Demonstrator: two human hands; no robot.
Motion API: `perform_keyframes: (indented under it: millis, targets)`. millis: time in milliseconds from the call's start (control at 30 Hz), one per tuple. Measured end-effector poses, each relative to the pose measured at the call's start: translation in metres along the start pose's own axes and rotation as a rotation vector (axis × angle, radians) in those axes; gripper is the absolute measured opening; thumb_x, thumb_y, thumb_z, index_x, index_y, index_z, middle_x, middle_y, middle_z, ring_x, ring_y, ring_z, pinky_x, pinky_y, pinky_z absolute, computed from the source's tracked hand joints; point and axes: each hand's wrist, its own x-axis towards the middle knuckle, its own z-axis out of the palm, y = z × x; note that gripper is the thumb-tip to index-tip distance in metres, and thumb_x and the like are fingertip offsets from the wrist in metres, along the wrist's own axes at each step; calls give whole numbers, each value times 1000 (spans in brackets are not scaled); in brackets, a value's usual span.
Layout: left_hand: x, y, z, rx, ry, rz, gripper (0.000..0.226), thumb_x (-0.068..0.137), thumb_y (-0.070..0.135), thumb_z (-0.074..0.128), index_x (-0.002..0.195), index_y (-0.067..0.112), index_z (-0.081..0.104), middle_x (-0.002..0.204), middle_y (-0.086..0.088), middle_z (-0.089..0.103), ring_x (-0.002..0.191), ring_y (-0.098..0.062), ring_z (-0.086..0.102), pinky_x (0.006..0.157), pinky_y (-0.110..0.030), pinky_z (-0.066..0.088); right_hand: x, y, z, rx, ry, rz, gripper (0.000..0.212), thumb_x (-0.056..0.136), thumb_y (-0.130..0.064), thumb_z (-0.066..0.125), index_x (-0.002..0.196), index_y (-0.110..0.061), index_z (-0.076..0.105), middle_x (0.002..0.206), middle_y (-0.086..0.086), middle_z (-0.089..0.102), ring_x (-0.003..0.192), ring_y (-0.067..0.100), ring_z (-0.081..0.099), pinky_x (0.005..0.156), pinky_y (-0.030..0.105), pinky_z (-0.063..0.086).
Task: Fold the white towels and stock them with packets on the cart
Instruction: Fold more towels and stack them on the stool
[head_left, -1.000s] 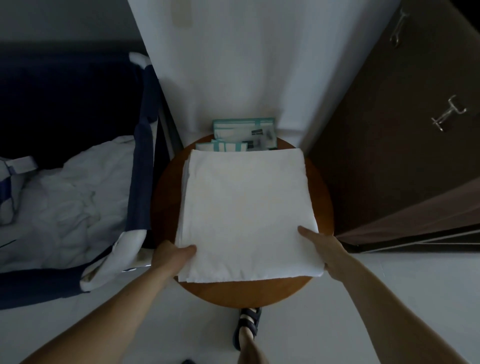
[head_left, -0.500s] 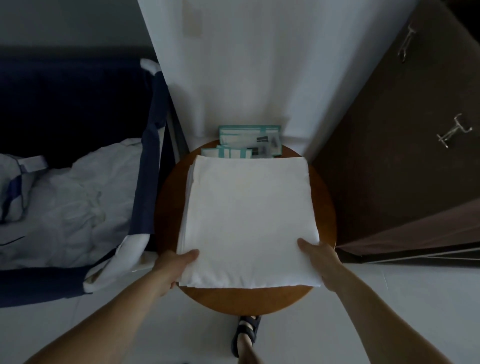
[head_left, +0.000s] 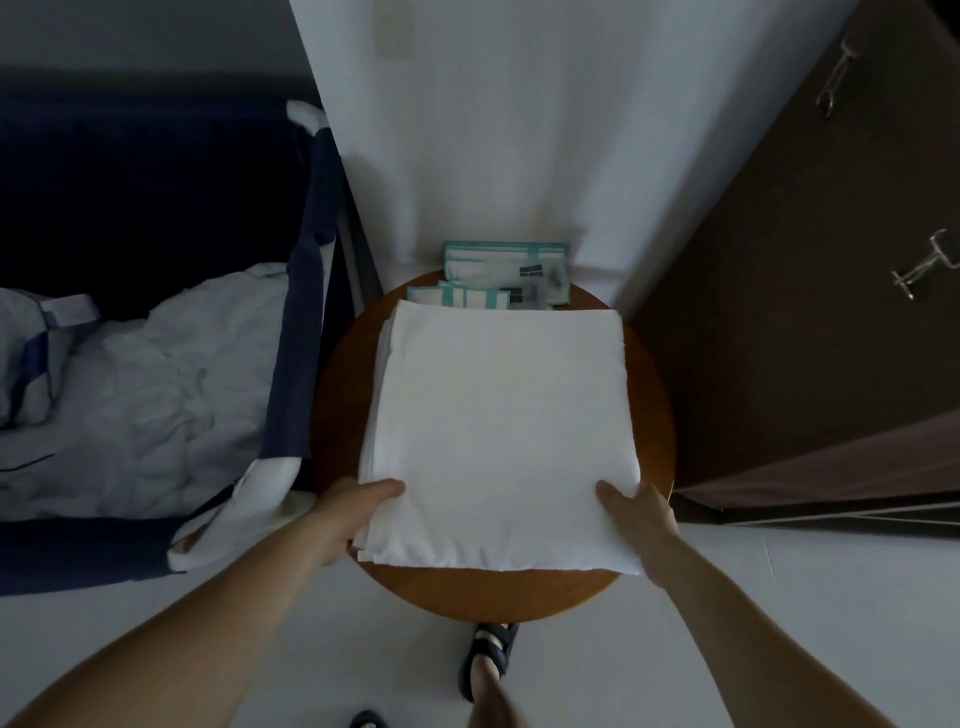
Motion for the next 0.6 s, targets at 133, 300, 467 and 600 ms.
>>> perform_keyframes:
  millis: [133,300,467,600]
  targets:
    - [-1,-5,8,40,65,-22,59,86,33,74,132,7,49,123,-13,58,106,-33,57,89,-44,53,-3,0,0,-21,3,-18,51,95,-39,56,135,-11,43,91,-3,51,95,27,53,80,40,44]
    - [-8,-11,10,116,125,35,58,88,36,71,133,5,50,125,-15,59,110,-35,59,91,-41,50,-3,3,1,-43,24,-23,49,94,-40,57,132,-11,46,102,5,57,95,29,55,82,41,47]
    - [-15,-7,12,181,130,61,61,90,38,69,137,5,47,129,-16,58,115,-35,58,99,-43,48,-3,4,2,-59,33,-17,48,94,-41,57,131,-11,47,99,5,57,94,29,56,82,41,47]
    - [-15,1,7,125,72,-2,58,87,34,73,132,6,48,123,-14,58,107,-32,59,80,-33,50,0,5,1,-61,33,-14,48,93,-41,57,131,-12,48,103,6,58,96,30,56,86,44,49]
